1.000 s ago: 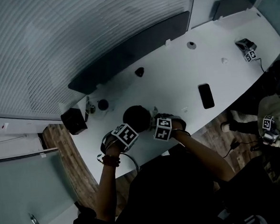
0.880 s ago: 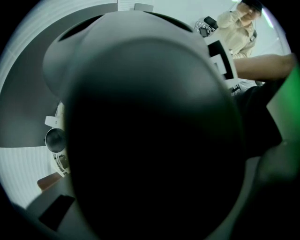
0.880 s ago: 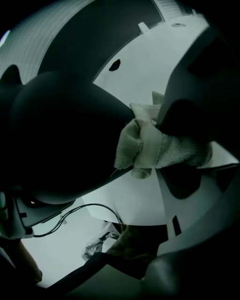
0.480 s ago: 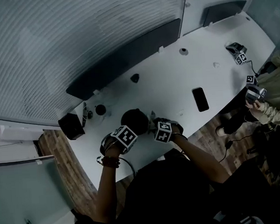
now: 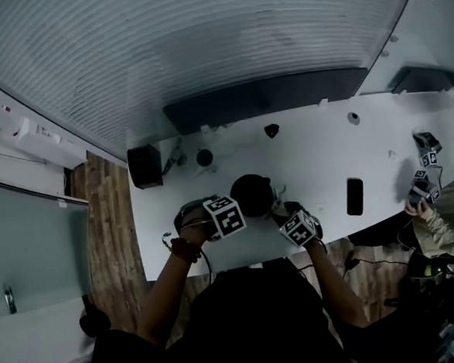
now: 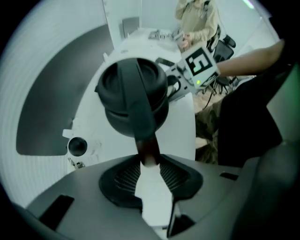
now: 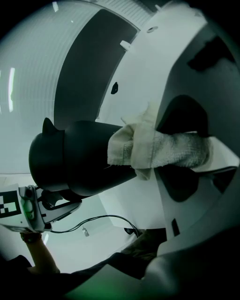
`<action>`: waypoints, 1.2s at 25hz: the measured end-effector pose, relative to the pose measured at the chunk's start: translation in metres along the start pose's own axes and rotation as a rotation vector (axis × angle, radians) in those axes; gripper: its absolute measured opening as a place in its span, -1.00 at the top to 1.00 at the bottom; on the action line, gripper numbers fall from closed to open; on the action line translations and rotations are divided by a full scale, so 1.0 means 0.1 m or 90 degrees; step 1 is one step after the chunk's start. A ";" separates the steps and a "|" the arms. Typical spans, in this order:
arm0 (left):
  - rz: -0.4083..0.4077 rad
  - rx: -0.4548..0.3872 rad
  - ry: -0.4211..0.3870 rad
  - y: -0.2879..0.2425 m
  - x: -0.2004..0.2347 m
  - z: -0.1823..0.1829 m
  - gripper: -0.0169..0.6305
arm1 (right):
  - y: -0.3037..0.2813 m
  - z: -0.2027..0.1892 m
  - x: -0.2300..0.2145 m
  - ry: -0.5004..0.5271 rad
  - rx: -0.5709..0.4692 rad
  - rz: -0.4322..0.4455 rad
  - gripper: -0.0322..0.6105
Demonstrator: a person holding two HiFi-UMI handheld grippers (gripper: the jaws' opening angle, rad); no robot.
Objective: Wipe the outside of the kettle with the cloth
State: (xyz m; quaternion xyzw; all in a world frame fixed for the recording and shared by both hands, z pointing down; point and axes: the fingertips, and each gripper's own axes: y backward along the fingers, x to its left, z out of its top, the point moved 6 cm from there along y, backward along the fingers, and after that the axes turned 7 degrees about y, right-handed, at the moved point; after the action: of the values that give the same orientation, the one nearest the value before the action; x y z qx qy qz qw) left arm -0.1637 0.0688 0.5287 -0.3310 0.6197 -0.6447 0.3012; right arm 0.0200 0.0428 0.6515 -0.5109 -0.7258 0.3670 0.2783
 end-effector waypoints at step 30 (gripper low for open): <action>0.060 -0.978 0.221 1.17 -0.81 -0.53 0.93 | 2.32 1.03 0.75 -0.039 -0.530 -0.005 0.59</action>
State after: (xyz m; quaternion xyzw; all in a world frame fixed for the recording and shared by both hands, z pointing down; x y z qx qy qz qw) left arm -0.1599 0.1596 0.4073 -0.3142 0.9432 -0.0652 -0.0856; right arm 0.0403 0.1367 0.4051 -0.5659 -0.8221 0.0562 0.0272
